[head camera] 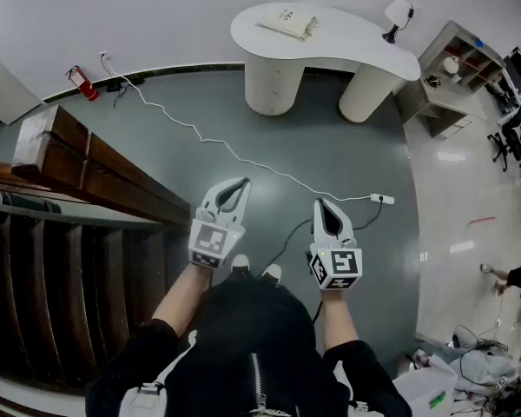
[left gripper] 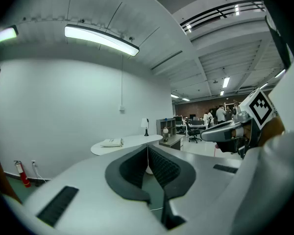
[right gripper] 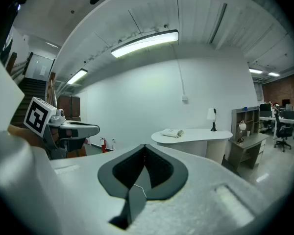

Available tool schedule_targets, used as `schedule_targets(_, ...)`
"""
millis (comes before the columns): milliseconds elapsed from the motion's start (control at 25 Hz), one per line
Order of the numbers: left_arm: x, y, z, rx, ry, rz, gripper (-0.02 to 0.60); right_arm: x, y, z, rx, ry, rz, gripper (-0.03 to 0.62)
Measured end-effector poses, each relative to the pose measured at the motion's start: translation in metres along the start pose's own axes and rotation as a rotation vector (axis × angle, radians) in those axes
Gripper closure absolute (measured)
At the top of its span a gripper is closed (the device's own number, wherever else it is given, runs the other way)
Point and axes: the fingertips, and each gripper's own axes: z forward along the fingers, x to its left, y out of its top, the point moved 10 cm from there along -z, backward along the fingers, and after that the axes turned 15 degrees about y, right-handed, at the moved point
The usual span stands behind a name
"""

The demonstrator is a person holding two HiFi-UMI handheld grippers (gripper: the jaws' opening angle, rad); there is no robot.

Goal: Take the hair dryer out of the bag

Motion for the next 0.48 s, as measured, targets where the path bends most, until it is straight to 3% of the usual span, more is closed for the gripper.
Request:
schedule_targets(240, -0.021, -0.004, -0.005, 0.032, 0.003, -0.019, 0.568, -0.010, -0.003, -0.022, -0.053, 0.007, 0.032, 0.589)
schedule_targets(480, -0.035, -0.005, 0.001, 0.058, 0.013, -0.037, 0.568, -0.022, -0.006, -0.031, -0.037, 0.014, 0.028, 0.588)
